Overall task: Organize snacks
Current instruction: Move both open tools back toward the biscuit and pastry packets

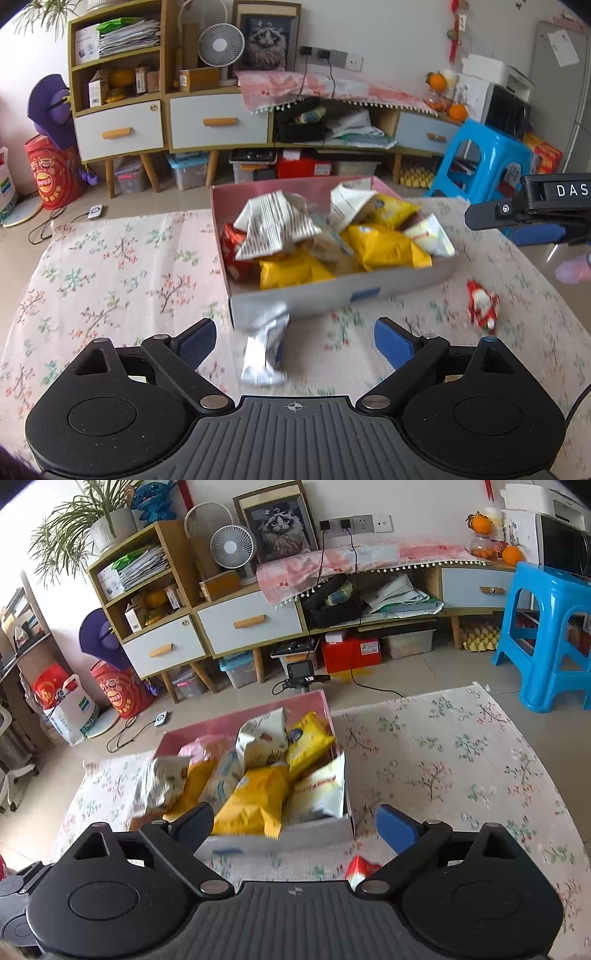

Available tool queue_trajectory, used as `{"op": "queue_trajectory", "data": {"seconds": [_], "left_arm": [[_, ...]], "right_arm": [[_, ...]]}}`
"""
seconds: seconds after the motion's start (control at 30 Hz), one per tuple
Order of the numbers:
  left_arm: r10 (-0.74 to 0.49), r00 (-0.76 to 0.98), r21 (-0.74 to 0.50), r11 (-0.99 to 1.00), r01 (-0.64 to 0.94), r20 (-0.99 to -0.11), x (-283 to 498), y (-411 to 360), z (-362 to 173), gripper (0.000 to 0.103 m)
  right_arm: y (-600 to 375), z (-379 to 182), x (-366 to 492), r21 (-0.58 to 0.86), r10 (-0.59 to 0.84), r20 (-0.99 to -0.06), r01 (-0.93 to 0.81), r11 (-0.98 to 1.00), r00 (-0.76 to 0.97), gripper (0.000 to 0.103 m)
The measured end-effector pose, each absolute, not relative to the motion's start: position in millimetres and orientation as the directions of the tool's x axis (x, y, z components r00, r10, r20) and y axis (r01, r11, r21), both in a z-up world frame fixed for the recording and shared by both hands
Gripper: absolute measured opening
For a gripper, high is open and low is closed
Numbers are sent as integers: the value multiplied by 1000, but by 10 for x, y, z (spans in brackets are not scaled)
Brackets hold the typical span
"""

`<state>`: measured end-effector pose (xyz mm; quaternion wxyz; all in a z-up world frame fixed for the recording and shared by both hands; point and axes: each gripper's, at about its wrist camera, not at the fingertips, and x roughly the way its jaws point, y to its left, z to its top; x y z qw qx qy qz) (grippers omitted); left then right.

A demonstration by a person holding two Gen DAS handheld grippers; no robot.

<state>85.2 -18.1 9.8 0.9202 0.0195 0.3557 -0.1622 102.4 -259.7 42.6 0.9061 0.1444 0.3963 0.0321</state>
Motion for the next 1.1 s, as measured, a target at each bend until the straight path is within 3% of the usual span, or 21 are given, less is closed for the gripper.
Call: {"op": "queue_trajectory", "data": {"seconds": [0.37,0.47,0.97,1.1], "left_arm": [[-291,671,-75,940,332,-682,522,-82,-45,97],[-295,661,-62,934,352,-690,479,-57,-127,97],[-442,574,-209,880,427,-689,254,-58,-277,97],[-455,558,-225,873,433,-694,160,-129,-265,97]], "right_arm": [[-2428,361,643,241,175,-698,-2,971,695,91],[-2414,334,531,243,190,-657,-33,969,730,91],[-2439,97,112,-4,128,-569,-159,987,812,93],[-2403,45,46,-14,170,-583,-219,976,795,93]]}}
